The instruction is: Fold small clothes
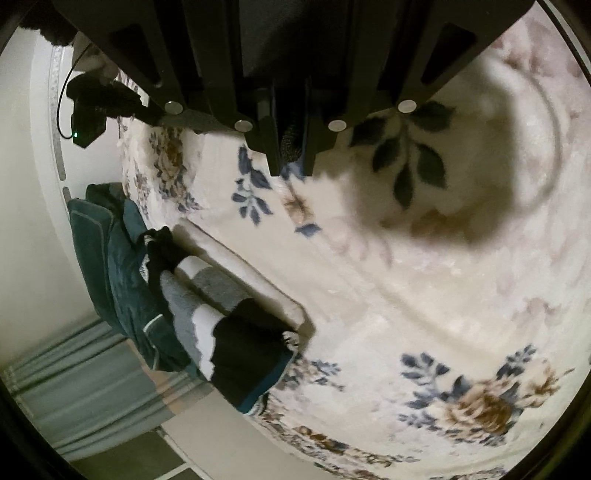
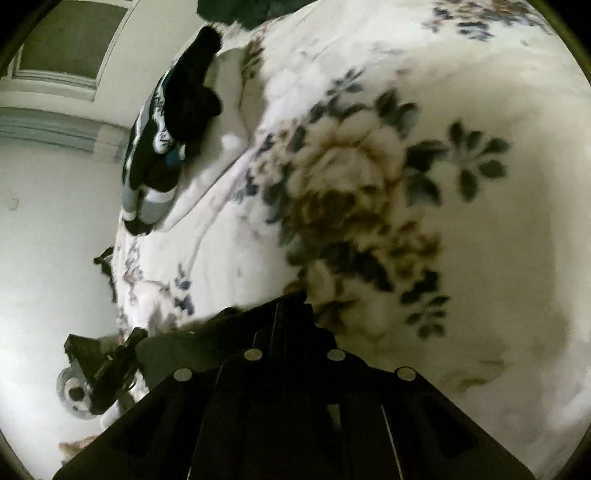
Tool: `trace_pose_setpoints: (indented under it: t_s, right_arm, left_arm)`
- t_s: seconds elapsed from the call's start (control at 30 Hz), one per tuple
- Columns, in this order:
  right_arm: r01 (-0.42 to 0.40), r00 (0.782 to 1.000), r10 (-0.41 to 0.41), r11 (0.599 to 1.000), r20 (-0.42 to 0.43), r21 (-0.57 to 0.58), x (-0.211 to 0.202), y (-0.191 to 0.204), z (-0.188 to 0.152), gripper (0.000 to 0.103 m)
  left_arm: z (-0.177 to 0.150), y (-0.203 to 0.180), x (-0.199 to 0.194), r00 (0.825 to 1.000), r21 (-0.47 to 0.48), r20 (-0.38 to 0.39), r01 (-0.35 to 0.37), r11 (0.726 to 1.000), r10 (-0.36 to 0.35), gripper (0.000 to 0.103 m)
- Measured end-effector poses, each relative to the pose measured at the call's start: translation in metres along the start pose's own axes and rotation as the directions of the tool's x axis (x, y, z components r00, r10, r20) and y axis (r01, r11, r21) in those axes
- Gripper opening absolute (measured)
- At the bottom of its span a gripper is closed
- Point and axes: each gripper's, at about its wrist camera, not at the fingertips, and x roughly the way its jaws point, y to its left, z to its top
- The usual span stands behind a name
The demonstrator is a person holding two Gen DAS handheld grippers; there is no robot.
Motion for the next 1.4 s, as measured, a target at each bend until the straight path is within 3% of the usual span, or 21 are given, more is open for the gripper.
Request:
trace_pose_setpoints:
  t_s: [0.1, 0.13, 0.17, 0.2, 0.23, 0.3, 0.4, 0.5, 0.57, 0.6, 0.7, 0.83, 0.87, 0.93, 0.97, 1.0, 1.13, 1.2, 1.3, 1.37, 1.4]
  right_arm:
    - [0.103, 0.995, -0.102, 0.994, -0.023, 0.046, 0.017, -0.014, -0.001, 0.003]
    - [0.105, 0.991, -0.097, 0.991, -0.092, 0.089, 0.023, -0.026, 0.001, 0.004]
    - [0.095, 0.989, -0.079, 0.987, -0.123, 0.128, 0.023, -0.035, 0.0, 0.004]
    - [0.07, 0.989, -0.047, 0.983, -0.137, 0.167, 0.019, -0.042, -0.004, 0.008]
    - [0.047, 0.987, -0.018, 0.981, -0.157, 0.188, 0.01, -0.048, -0.012, 0.014]
    - [0.044, 0.981, -0.003, 0.978, -0.194, 0.205, -0.003, -0.055, -0.031, 0.048]
    - [0.043, 0.961, 0.026, 0.97, -0.276, 0.238, -0.011, -0.062, -0.074, 0.057]
    - [0.063, 0.921, 0.052, 0.958, -0.386, 0.279, 0.0, -0.07, -0.116, 0.057]
    - [0.04, 0.925, 0.082, 0.95, -0.37, 0.309, 0.005, -0.07, -0.136, 0.05]
    - [0.021, 0.933, 0.096, 0.947, -0.346, 0.32, 0.002, -0.068, -0.14, 0.009]
    - [0.01, 0.969, 0.075, 0.941, -0.237, 0.338, -0.027, -0.06, -0.15, 0.006]
    - [0.033, 0.961, 0.045, 0.961, -0.273, 0.275, -0.026, -0.066, -0.153, 0.005]
    - [-0.002, 0.957, 0.086, 0.958, -0.278, 0.288, -0.024, -0.071, -0.15, 0.008]
    - [-0.04, 0.941, 0.12, 0.968, -0.317, 0.248, -0.015, -0.069, -0.136, 0.04]
    - [-0.059, 0.94, 0.132, 0.971, -0.313, 0.231, -0.011, -0.067, -0.13, 0.071]
    - [-0.092, 0.941, 0.155, 0.973, -0.301, 0.211, -0.005, -0.066, -0.124, 0.079]
    - [-0.234, 0.873, 0.314, 0.941, -0.373, 0.244, 0.04, -0.066, -0.103, 0.09]
    - [-0.329, 0.825, 0.394, 0.918, -0.405, 0.224, 0.052, -0.049, -0.098, 0.091]
    - [-0.389, 0.768, 0.443, 0.896, -0.462, 0.213, 0.076, -0.026, -0.102, 0.089]
    - [-0.39, 0.768, 0.434, 0.9, -0.471, 0.193, 0.088, -0.012, -0.104, 0.089]
    - [-0.391, 0.773, 0.424, 0.904, -0.471, 0.173, 0.092, -0.003, -0.105, 0.084]
  left_arm:
    - [0.002, 0.008, 0.008, 0.999, -0.043, -0.044, -0.025, 0.999, 0.024, 0.013]
    - [0.003, 0.013, 0.008, 0.998, -0.074, -0.06, -0.036, 0.997, 0.032, 0.025]
    - [0.003, 0.015, 0.005, 0.997, -0.085, -0.063, -0.052, 0.995, 0.047, 0.032]
    - [0.002, 0.018, 0.0, 0.997, -0.09, -0.059, -0.062, 0.994, 0.057, 0.047]
    - [0.0, 0.02, -0.006, 0.997, -0.092, -0.051, -0.063, 0.994, 0.059, 0.054]
    - [-0.008, 0.03, -0.023, 0.998, -0.126, -0.037, -0.059, 0.99, 0.055, 0.057]
    - [-0.029, 0.041, -0.046, 0.998, -0.171, -0.043, -0.058, 0.984, 0.052, 0.057]
    - [-0.059, 0.048, -0.063, 0.994, -0.183, -0.076, -0.096, 0.978, 0.083, 0.057]
    - [-0.08, 0.049, -0.068, 0.99, -0.192, -0.114, -0.108, 0.975, 0.087, 0.057]
    - [-0.088, 0.05, -0.068, 0.988, -0.194, -0.13, -0.108, 0.975, 0.083, 0.057]
    - [-0.106, 0.047, -0.068, 0.984, -0.183, -0.165, -0.1, 0.978, 0.07, 0.057]
    - [-0.11, 0.043, -0.06, 0.984, -0.176, -0.176, -0.037, 0.984, 0.006, 0.06]
    - [-0.108, 0.042, -0.056, 0.983, -0.177, -0.182, -0.022, 0.984, -0.011, 0.064]
    - [-0.104, 0.041, -0.05, 0.982, -0.184, -0.185, 0.014, 0.983, -0.048, 0.074]
    - [-0.101, 0.041, -0.044, 0.978, -0.19, -0.187, 0.054, 0.98, -0.09, 0.076]
    - [-0.1, 0.04, -0.039, 0.975, -0.193, -0.19, 0.078, 0.978, -0.115, 0.078]
    - [-0.096, 0.034, -0.014, 0.957, -0.179, -0.229, 0.14, 0.974, -0.18, 0.079]
    - [-0.095, 0.027, -0.005, 0.952, -0.157, -0.234, 0.164, 0.974, -0.198, 0.079]
    - [-0.094, 0.018, 0.002, 0.948, -0.128, -0.232, 0.194, 0.973, -0.219, 0.079]
    - [-0.093, 0.014, 0.004, 0.946, -0.125, -0.227, 0.206, 0.97, -0.23, 0.079]
    - [-0.092, 0.01, 0.003, 0.948, -0.128, -0.209, 0.218, 0.968, -0.241, 0.078]
